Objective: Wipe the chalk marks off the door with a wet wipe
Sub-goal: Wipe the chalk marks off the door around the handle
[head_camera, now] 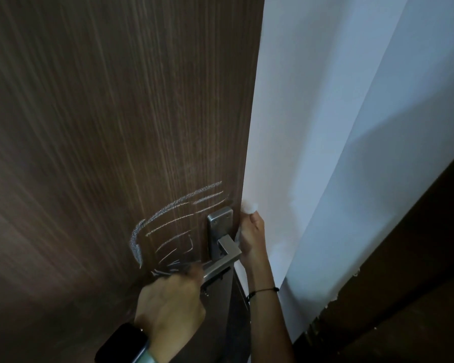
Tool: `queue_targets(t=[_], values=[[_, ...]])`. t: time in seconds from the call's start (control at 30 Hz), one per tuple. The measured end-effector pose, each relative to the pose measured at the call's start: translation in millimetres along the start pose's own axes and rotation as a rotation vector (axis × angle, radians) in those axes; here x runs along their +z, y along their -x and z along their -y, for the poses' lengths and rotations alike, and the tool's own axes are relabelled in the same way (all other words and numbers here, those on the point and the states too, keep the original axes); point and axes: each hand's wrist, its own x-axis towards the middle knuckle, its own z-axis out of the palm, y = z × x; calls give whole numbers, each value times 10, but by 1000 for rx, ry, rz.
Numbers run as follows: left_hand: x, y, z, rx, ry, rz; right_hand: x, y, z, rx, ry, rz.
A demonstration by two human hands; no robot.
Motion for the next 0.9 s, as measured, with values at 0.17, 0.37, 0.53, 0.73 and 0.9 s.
queue_targets(t=[0.17,0.37,0.53,0.73,0.9], values=[[-28,18,-4,8,-26,-12,-75,-63,-36,6,52,-9],[-31,9,-41,9,-21,1,9,-110,-26,92,-6,-210],[-12,24,-33,7,-31,-22,-140,48,-137,181,-115,-272],[-36,46,-9,20,-16,-36,-132,88,-68,105,7,-143],[-32,37,-21,22,-16,-30,-127,25,86,188,37,-42]])
